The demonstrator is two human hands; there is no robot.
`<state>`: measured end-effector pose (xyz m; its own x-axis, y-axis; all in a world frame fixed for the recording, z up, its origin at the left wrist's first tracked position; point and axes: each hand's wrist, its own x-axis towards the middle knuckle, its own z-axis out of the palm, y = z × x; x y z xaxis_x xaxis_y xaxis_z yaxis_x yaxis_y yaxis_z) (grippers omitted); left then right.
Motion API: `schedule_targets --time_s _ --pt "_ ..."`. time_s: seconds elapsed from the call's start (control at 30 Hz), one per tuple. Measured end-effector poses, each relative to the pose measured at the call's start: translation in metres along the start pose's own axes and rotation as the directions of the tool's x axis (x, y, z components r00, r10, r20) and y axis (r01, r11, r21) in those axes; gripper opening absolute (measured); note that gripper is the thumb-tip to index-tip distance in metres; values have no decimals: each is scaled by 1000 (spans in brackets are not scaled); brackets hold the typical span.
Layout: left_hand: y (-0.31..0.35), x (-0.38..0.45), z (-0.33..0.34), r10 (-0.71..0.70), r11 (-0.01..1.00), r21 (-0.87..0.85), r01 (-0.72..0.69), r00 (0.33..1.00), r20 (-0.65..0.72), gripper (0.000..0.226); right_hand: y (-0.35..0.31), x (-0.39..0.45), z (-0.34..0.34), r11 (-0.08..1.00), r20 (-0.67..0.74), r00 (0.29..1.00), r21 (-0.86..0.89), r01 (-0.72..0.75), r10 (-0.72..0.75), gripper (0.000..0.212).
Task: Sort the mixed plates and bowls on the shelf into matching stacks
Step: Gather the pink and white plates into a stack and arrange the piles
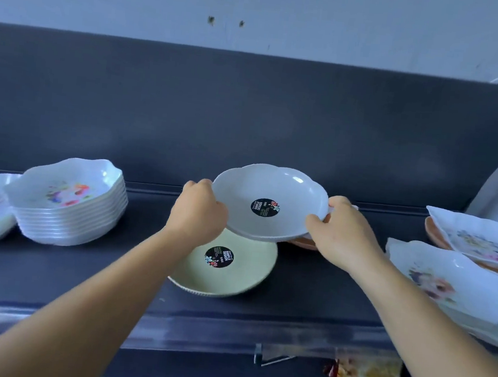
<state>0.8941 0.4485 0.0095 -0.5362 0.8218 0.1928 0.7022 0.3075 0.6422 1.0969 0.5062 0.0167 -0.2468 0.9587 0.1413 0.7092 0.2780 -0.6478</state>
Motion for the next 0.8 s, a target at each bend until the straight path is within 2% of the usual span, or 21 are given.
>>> schedule_targets --time_s 0.2,0.37,0.7,0.8 --pt "-44 -27 -23 -63 997 56 61 998 31 6 -18 -33 36 999 110 994 -39 33 -28 17" --pt "-59 -43 -33 -69 986 158 61 996 48 11 -18 -47 57 988 116 993 -151 12 6 21" --pt "-73 -44 -29 -67 986 162 39 983 171 22 -17 -56 68 968 95 992 -244 -59 84 23" --pt "-74 -42 -29 -64 984 175 30 980 191 17 -17 -57 73 961 108 989 -270 -65 98 34"
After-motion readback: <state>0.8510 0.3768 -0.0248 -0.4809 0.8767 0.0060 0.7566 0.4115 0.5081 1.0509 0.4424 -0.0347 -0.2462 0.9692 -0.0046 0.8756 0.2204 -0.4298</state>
